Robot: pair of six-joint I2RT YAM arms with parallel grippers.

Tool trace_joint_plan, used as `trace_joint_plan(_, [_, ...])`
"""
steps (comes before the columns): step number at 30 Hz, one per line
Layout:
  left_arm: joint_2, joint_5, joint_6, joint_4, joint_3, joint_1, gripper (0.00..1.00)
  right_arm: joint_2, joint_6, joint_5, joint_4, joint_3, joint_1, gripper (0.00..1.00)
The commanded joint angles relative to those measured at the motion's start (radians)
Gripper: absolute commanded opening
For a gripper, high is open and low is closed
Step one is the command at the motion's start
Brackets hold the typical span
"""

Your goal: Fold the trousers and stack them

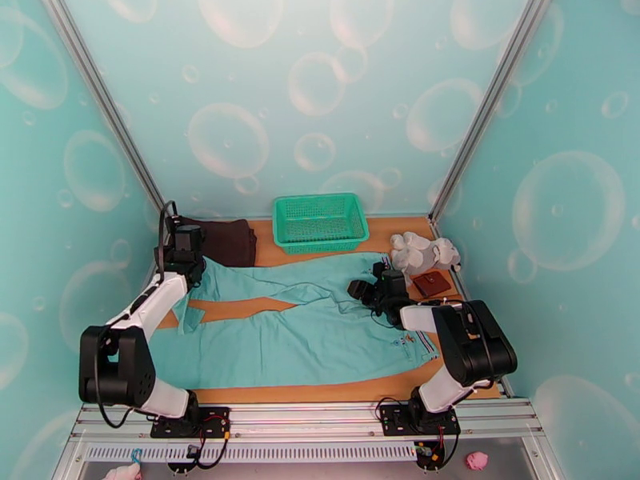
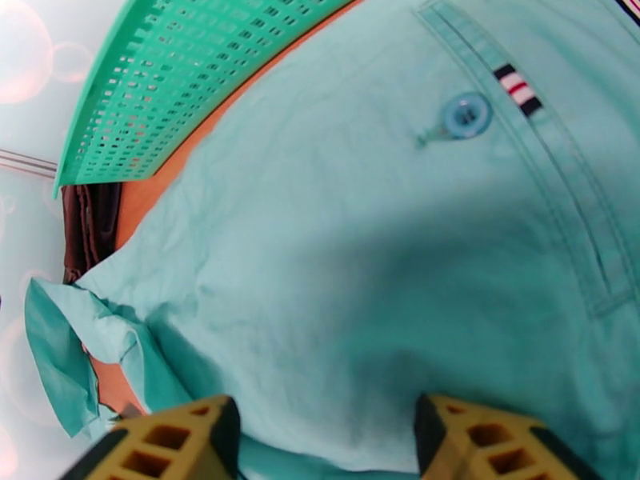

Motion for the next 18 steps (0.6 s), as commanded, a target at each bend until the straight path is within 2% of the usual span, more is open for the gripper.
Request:
trace_joint_plan(1, [-0.124, 0.164, -0.217, -0.271, -0.091, 0.046, 0.66, -0.032, -0.024, 0.034, -0.101, -0.049, 0.015, 0.63])
trace_joint_plan(3, [-0.167, 0.193, -0.278, -0.347, -0.134, 0.062, 0.64, -0.060, -0.033, 0.045, -0.117, -0.046, 0.038, 0.63])
trace_joint_plan(5, [-0.206, 0.282, -0.307, -0.443, -0.122, 0.058, 0.63, -0.085, -0.034, 0.052, -0.150, -0.031, 0.058, 0.64])
trace_joint_plan(8, [-0.262, 0.320, -0.357, -0.504, -0.111, 0.001, 0.64, -0.100, -0.032, 0.037, -0.183, -0.017, 0.061, 0.65])
trace_joint_plan(10, [-0.250, 0.420, -0.328, -0.523, -0.076, -0.021, 0.64, -0.095, -0.031, 0.025, -0.184, -0.014, 0.060, 0.65])
trace_joint_plan(15, [-0.031, 0.243, -0.400, -0.712, 0.043, -0.048, 0.64, -0.071, -0.010, -0.024, -0.150, -0.030, 0.057, 0.65])
trace_joint_plan(18, [0.043, 0.251, -0.357, -0.677, -0.001, -0.038, 0.65, -0.082, 0.004, -0.034, -0.116, -0.046, 0.057, 0.65])
